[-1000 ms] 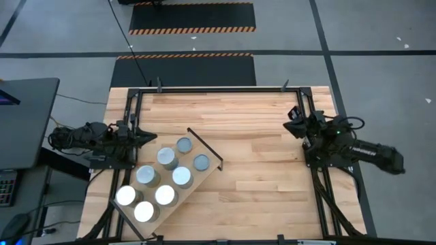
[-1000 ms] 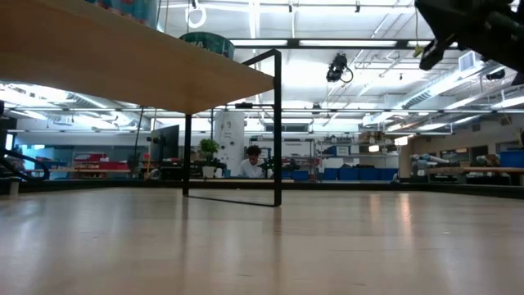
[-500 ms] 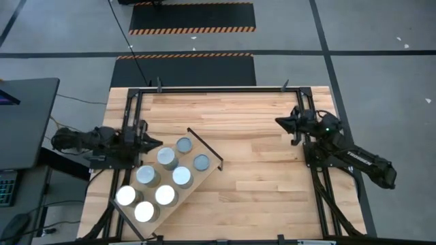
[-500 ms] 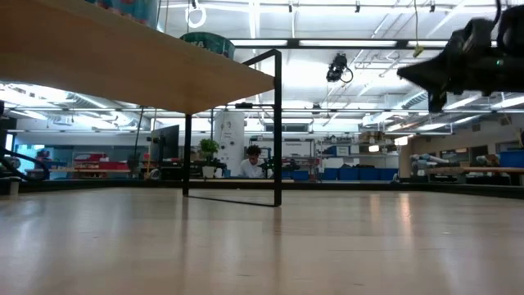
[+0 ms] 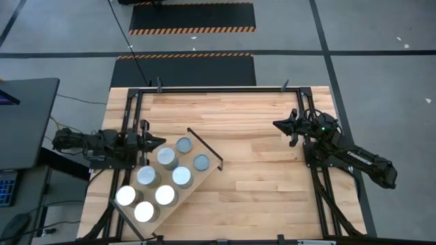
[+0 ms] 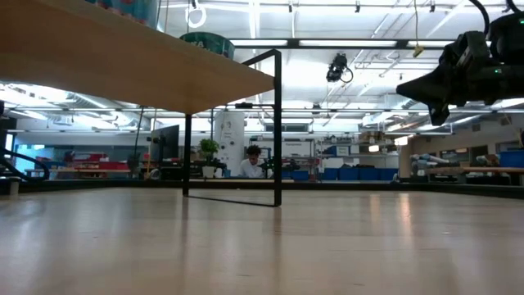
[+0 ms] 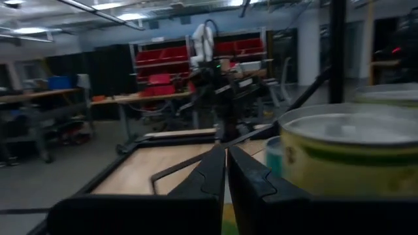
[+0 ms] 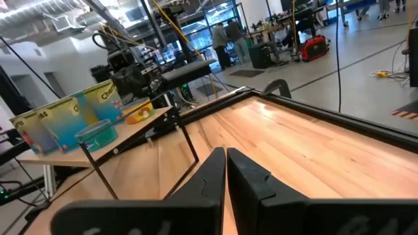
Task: Pick and place cans onto a shelf
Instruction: Return to Home Position
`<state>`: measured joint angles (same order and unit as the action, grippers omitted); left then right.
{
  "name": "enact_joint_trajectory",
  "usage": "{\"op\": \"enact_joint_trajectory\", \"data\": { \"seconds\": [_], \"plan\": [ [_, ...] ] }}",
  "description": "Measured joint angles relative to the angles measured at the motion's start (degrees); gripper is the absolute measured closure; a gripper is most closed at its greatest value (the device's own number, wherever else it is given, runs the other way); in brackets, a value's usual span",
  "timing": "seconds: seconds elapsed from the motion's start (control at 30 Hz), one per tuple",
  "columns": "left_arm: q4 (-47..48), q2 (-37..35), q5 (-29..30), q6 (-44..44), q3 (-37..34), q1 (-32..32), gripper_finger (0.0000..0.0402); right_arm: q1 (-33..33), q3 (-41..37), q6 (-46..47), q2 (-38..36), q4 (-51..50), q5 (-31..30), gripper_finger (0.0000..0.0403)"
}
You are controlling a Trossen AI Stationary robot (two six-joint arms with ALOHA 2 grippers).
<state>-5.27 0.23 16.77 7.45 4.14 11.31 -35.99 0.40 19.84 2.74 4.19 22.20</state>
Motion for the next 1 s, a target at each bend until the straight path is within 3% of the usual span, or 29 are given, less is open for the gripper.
{"op": "enact_joint_trajectory", "data": {
  "seconds": [0.3, 0.53, 0.73, 0.87, 1.0],
  "plan": [
    [4.0, 0.0, 8.7, 2.7, 0.0, 0.0, 0.0377, 0.0, 0.0, -0.3, 0.0, 0.0, 0.0, 0.038],
    [7.4, 0.0, 11.4, 2.4, 0.0, 0.0, 0.0377, 0.0, 0.0, -0.4, 0.0, 0.0, 0.0, 0.038],
    [9.4, 0.0, 21.0, 2.3, 0.0, 0.0, 0.0377, 0.0, 0.0, -0.5, 0.0, 0.1, 0.0, 0.038],
    [11.6, 0.0, 23.6, 1.9, 0.0, 0.0, 0.0377, 0.0, 0.0, -0.5, 0.0, 0.0, 0.0, 0.038],
    [4.4, 0.1, 24.0, -0.8, -2.3, 0.0, 0.0377, 0.0, 0.0, 0.4, 0.0, 0.5, 0.3, 0.038]
  ]
}}
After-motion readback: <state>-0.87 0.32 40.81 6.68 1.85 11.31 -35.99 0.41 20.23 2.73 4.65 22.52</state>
